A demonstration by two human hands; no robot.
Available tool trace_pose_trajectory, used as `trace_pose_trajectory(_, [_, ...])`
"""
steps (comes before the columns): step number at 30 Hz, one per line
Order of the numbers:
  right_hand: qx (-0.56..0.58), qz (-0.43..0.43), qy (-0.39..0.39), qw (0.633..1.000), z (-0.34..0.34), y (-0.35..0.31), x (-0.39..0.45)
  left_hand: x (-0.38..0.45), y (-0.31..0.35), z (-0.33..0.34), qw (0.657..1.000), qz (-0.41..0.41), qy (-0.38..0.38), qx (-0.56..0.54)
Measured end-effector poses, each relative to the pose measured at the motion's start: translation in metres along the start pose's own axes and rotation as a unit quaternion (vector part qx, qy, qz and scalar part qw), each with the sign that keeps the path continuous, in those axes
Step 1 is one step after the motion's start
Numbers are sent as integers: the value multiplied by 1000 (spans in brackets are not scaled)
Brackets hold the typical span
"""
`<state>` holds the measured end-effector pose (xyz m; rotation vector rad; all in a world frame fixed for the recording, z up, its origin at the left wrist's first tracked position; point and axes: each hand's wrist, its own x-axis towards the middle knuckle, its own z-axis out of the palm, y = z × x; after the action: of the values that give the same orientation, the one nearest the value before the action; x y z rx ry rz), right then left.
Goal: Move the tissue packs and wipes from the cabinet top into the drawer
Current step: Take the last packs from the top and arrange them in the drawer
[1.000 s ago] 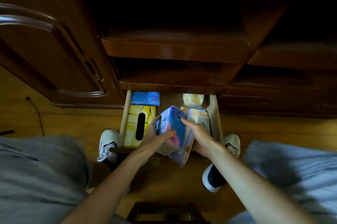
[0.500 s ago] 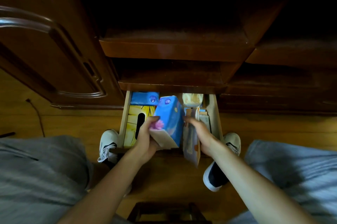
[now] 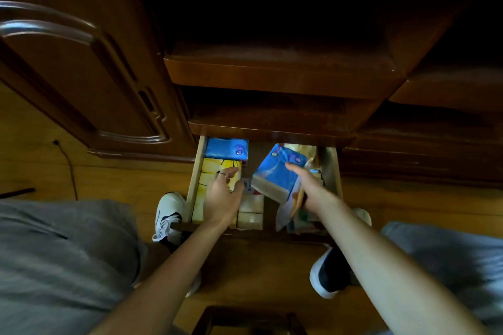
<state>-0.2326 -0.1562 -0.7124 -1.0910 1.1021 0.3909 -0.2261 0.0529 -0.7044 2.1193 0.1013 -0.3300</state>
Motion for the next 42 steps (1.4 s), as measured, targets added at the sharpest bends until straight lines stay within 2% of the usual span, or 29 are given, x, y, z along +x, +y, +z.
trace_pose_trajectory(4, [-55,7,48,997,21,-14,36,17,-19,-6,984,45,-2,172])
trace_pose_trajectory(10, [-13,-14,81,997,41,-16,77,29,-47,-2,947,48,-100,301])
trace_pose_trajectory(14, [-20,-43,117,992,45,-15,102,30,-59,-1,939,29,-113,324])
trace_pose_trajectory(19, [-148,-133,149,969,46,-2,110,31,-62,3,935,29,-111,336])
trace_pose_trajectory(26, [-217,-77,56,971,36,-5,108,31,-63,5,939,28,-118,321])
trace_pose_trajectory(29, [-236,-92,55,966,30,-6,97,30,-60,7,943,67,-75,318])
trace_pose_trajectory(31, [-256,-127,73,955,33,-4,81,27,-50,13,952,123,-43,278])
trace_pose_trajectory(32, [-262,-146,70,951,34,-3,71,26,-43,16,964,121,-59,230])
trace_pose_trajectory(34, [-258,-157,12,953,32,-1,51,23,-23,23,986,26,-152,71])
trace_pose_trajectory(36, [-233,-121,-91,961,26,1,32,18,-7,29,968,-69,-231,-73])
trace_pose_trajectory(38, [-195,-59,-159,966,18,5,18,13,-3,35,945,-128,-262,-149])
trace_pose_trajectory(40, [-141,-36,-142,979,6,12,15,10,-2,41,919,-199,-241,-242])
trace_pose_trajectory(42, [-133,-59,-137,980,-10,20,20,7,2,44,904,-251,-195,-286])
